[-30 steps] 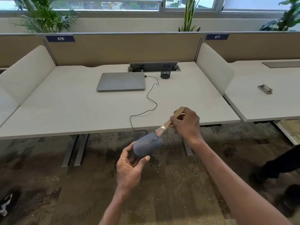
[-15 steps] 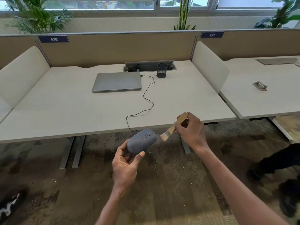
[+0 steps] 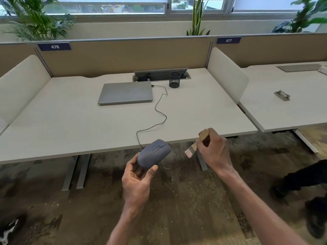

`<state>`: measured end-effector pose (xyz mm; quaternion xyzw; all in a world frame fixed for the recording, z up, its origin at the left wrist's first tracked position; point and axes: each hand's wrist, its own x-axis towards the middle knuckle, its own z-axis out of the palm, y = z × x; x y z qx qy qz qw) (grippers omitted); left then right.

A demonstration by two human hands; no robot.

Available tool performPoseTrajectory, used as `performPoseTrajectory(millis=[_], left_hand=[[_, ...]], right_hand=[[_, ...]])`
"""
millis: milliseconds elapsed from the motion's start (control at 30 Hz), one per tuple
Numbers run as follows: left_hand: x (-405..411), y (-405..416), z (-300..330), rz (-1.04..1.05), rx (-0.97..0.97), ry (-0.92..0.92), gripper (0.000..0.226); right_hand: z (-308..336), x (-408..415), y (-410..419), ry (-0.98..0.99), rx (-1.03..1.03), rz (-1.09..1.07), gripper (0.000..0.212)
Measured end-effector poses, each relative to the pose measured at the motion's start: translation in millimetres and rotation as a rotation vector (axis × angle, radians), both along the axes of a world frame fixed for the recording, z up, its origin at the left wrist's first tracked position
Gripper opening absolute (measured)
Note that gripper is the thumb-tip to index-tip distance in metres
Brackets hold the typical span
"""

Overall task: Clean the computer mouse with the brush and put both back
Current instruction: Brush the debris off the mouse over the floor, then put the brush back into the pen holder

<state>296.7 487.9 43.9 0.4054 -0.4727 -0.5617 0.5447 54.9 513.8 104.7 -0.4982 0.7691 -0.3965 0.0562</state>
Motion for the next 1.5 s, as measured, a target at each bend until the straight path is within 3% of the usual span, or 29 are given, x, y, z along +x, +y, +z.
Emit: performPoseTrajectory(millis=[533, 1000, 1500], left_hand=[[-77, -57, 15, 0.128, -0.097, -0.11, 0.06], [-226, -134, 17, 0.331, 0.01, -0.069, 0.061], [-283, -228, 4, 0.463, 0.065, -0.015, 0.061]], right_hand=[[21, -82, -71, -0.077, -0.184, -0.01, 0.018], [34, -220, -211, -0.131, -0.193, 0.131, 0.008], [30, -260, -374, -0.197, -0.288, 0.124, 0.006]])
